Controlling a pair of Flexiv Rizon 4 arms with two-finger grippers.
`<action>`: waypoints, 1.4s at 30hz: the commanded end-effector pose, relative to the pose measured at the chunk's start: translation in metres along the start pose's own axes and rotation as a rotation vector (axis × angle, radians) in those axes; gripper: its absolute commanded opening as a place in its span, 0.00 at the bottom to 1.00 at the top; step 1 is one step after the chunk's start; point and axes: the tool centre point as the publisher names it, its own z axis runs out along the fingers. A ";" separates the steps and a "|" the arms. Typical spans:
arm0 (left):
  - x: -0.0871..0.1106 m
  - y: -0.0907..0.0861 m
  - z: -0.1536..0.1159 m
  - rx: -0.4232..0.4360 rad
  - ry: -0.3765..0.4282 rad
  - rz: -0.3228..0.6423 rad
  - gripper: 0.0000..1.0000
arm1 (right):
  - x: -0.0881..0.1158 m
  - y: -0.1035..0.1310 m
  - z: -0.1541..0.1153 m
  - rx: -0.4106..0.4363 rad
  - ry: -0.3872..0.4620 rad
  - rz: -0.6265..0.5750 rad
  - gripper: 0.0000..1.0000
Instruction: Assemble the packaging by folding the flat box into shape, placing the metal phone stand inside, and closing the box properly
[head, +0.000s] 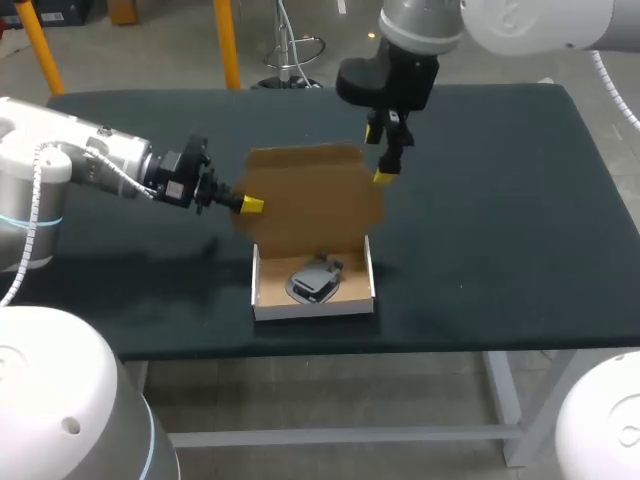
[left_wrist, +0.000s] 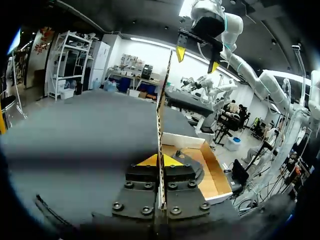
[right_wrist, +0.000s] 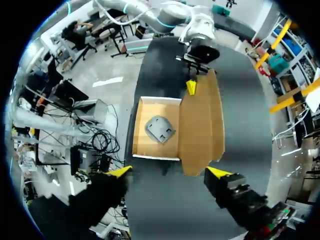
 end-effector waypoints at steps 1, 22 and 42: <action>0.017 -0.002 0.004 -0.033 -0.087 0.037 0.00 | -0.002 0.003 -0.001 0.007 0.011 -0.001 1.00; 0.028 -0.001 0.007 -0.011 -0.261 0.206 0.00 | -0.003 0.005 0.000 0.002 0.015 -0.003 1.00; 0.033 -0.004 0.012 -0.052 -0.309 0.310 0.00 | -0.009 0.016 -0.003 -0.004 0.014 -0.019 1.00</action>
